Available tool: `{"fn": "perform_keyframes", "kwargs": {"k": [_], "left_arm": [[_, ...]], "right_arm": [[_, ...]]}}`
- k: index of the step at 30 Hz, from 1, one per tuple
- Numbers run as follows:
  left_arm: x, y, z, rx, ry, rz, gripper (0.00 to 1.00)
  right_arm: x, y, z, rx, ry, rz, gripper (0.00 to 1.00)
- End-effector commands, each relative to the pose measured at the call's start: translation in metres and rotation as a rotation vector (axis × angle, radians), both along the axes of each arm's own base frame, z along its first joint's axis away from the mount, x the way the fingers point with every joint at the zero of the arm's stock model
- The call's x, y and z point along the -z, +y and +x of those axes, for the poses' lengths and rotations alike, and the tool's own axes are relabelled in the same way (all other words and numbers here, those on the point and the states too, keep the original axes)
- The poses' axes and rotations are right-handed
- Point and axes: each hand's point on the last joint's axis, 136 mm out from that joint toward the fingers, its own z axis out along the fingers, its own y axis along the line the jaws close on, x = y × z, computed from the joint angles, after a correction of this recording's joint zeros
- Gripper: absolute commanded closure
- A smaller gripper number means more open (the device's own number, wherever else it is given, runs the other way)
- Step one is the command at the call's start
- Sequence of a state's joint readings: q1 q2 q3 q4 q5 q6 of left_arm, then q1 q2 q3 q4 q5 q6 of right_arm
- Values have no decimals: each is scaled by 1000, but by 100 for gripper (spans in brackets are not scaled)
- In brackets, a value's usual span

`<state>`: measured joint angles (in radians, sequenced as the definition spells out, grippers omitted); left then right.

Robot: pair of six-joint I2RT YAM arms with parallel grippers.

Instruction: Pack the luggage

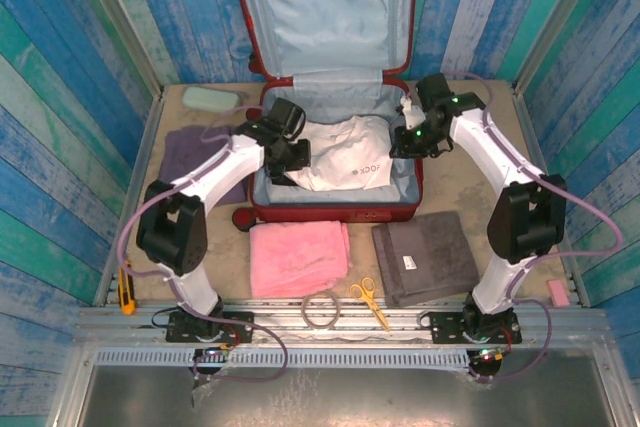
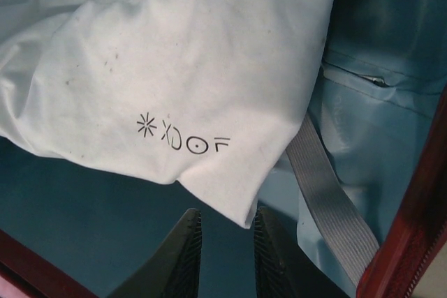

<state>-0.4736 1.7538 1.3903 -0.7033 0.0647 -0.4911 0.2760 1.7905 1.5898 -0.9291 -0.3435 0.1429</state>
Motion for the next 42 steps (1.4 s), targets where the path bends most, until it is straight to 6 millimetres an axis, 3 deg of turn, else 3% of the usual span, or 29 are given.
{"fn": "perform_keyframes", "kwargs": {"k": [1,5,10,13,16,20,22,23,27,29,36,39,42], "left_arm": [[33,29,-18,-16,126,191,100],[39,60,-38,-83,167,316,100],[52,73,-62,-145,205,314,100],[41,78,-58,-192,155,310,100],[1,68,-33,-238,1,214,100],[-75,20,4,-179,-267,-120,99],[-98,-2,15,-144,-326,-251,98],[-99,-13,21,-124,-321,-295,98],[-72,-46,39,-78,-186,-351,100],[-52,-50,43,-98,-144,-357,100],[27,-27,40,-171,-51,-186,100],[56,-12,34,-204,-24,-102,100],[70,-3,30,-218,-28,-77,100]], "right_arm": [[6,0,5,14,5,2,76],[9,1,8,12,7,1,76],[16,2,14,6,17,-3,75],[17,4,18,0,17,1,72],[12,9,29,-6,-1,16,73],[-1,24,54,-16,-44,83,74],[-3,32,68,-10,-56,116,76],[-5,37,76,-8,-64,137,78],[10,51,98,-3,-57,170,81],[24,54,103,5,-36,159,82],[80,40,103,41,18,6,85],[90,35,101,41,10,-45,82],[91,30,102,44,-5,-80,78]]}}
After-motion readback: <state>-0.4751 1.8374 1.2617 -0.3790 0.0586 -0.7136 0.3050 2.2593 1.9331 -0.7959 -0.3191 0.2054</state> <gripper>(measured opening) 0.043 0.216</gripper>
